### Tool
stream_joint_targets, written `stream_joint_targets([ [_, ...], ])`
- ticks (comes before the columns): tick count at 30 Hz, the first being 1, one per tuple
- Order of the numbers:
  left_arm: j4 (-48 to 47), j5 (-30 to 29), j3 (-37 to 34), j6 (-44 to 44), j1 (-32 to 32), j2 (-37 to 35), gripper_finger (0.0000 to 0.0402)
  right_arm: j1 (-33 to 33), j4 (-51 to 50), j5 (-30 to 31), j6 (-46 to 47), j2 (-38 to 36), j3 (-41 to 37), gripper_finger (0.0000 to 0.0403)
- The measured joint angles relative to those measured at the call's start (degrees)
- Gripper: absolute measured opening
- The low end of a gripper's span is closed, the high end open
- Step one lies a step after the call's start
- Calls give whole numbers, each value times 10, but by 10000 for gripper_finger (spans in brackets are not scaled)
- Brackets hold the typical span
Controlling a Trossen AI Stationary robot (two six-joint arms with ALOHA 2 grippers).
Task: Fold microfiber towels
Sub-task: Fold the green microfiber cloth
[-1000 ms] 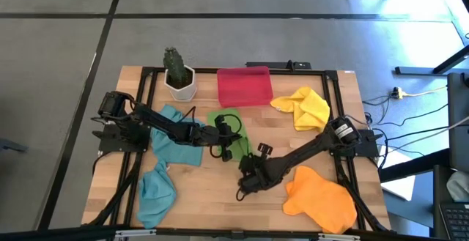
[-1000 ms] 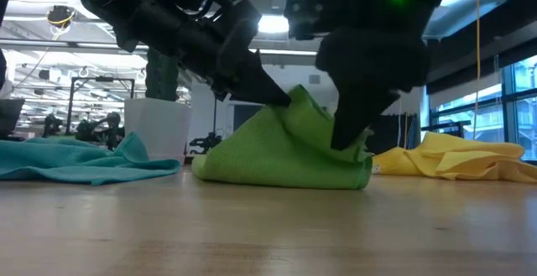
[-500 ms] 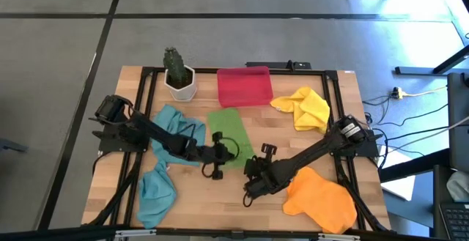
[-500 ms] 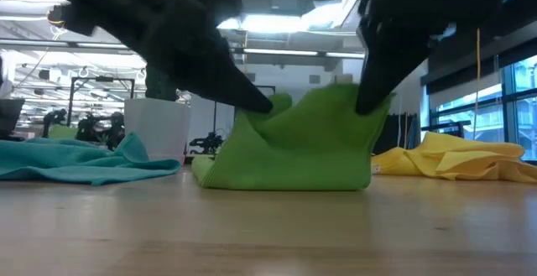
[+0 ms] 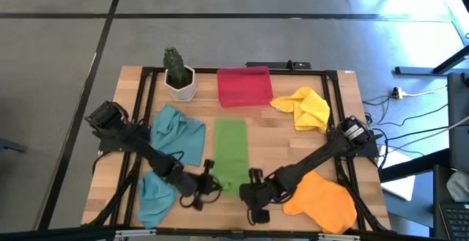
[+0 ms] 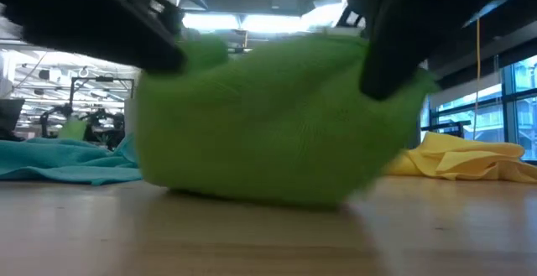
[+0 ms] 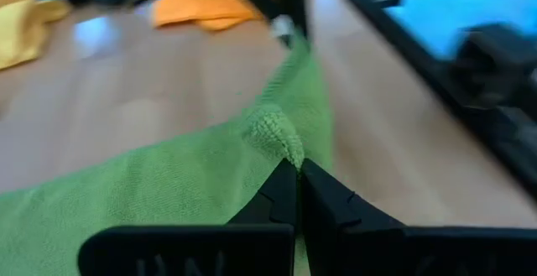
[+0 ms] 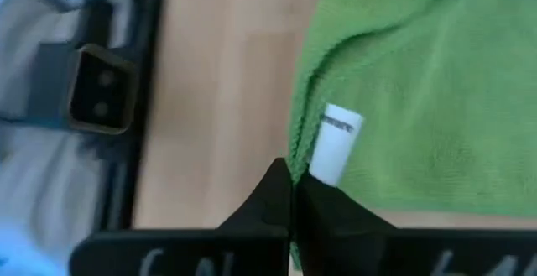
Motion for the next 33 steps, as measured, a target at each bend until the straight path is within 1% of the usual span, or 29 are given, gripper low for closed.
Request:
stream_joint_targets([
  [3,5,4,0,0,-30,0,0,0,48,-39,-16,1,-17,2],
  [5,3,1,0,0,-43,0,0,-2,73,-50,-23,0,-20,2],
  [8,0,-17,0,0,-50,0,0,-7,73,-52,-46,-3,-23,2],
  [9,-4,-34,0,0,-50,0,0,-10,71,-50,-60,-8,-23,2],
  [11,-29,-112,0,-10,-49,-8,0,-18,39,-14,-76,-27,-26,2],
  [13,-71,-181,0,-32,-44,-28,0,-35,38,6,-84,-51,-40,2],
  [14,-99,-200,0,-42,-39,-41,0,-46,41,9,-91,-63,-53,2],
  [17,-129,-216,-16,-60,-27,-77,0,-76,80,12,-109,-94,-94,2],
  [22,-116,-210,-77,-75,16,-130,0,-134,136,9,-114,-125,-180,2],
  [26,-56,-160,-136,-82,77,-148,0,-175,215,-8,-110,-127,-236,2],
  [30,5,-119,-168,-57,135,-148,0,-204,250,-11,-109,-127,-263,2],
  [33,18,-97,-169,-41,172,-147,0,-221,251,9,-107,-127,-266,2],
])
